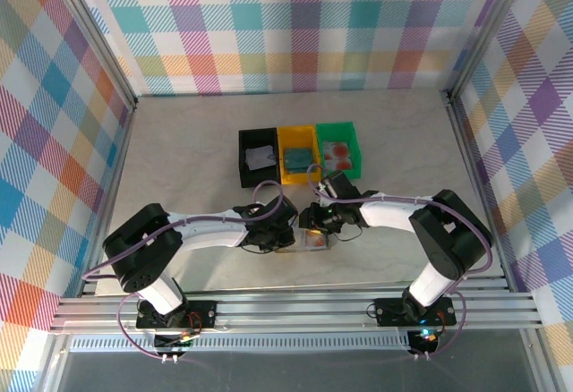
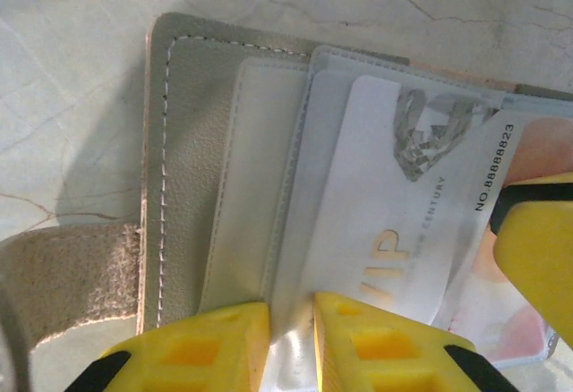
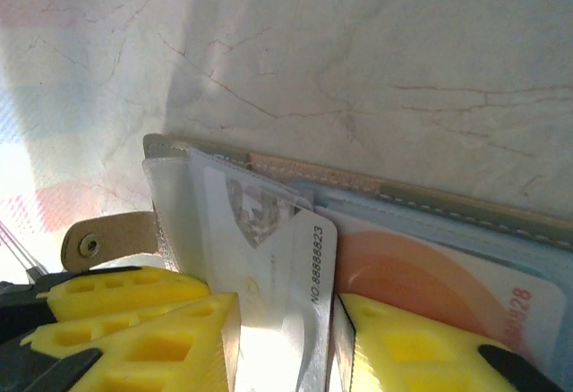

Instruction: Take the credit cards out of the card holder

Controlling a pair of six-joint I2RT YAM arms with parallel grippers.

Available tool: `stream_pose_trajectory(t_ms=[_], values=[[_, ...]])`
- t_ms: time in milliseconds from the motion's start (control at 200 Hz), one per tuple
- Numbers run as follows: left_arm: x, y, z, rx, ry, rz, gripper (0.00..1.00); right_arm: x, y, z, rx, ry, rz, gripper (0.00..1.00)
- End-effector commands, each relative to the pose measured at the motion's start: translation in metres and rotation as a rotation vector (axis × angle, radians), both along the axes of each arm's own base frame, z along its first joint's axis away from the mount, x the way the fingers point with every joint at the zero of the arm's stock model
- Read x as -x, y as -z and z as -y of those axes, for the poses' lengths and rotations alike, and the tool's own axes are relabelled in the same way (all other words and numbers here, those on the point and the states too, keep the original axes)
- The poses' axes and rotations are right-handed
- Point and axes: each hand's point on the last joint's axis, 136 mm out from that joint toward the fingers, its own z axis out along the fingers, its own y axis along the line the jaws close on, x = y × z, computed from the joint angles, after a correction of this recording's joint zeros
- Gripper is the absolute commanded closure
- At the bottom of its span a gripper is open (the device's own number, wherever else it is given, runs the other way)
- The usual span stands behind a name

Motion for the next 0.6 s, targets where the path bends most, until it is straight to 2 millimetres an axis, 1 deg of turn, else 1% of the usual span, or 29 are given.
stream_pose_trajectory(t_ms=[0,140,210,330,590], values=[[0.043,0.073,-0.013,-0.089,0.058,-0.165,0.78,0.003,0.017,0.001,0.064,0.010,-0.021,0.67],[0.045,0.077,-0.013,-0.087,0.060,-0.173,0.78,0.002,0.020,0.001,0.066,0.020,-0.018,0.68],[0.046,0.078,-0.013,-0.085,0.062,-0.175,0.78,0.002,0.017,-0.004,0.025,0.007,-0.009,0.70],[0.045,0.079,-0.013,-0.086,0.064,-0.174,0.78,0.006,0.006,-0.019,-0.078,-0.041,-0.003,0.73],[0.047,0.083,-0.014,-0.089,0.066,-0.180,0.78,0.012,-0.005,-0.025,-0.150,-0.086,0.023,0.77]])
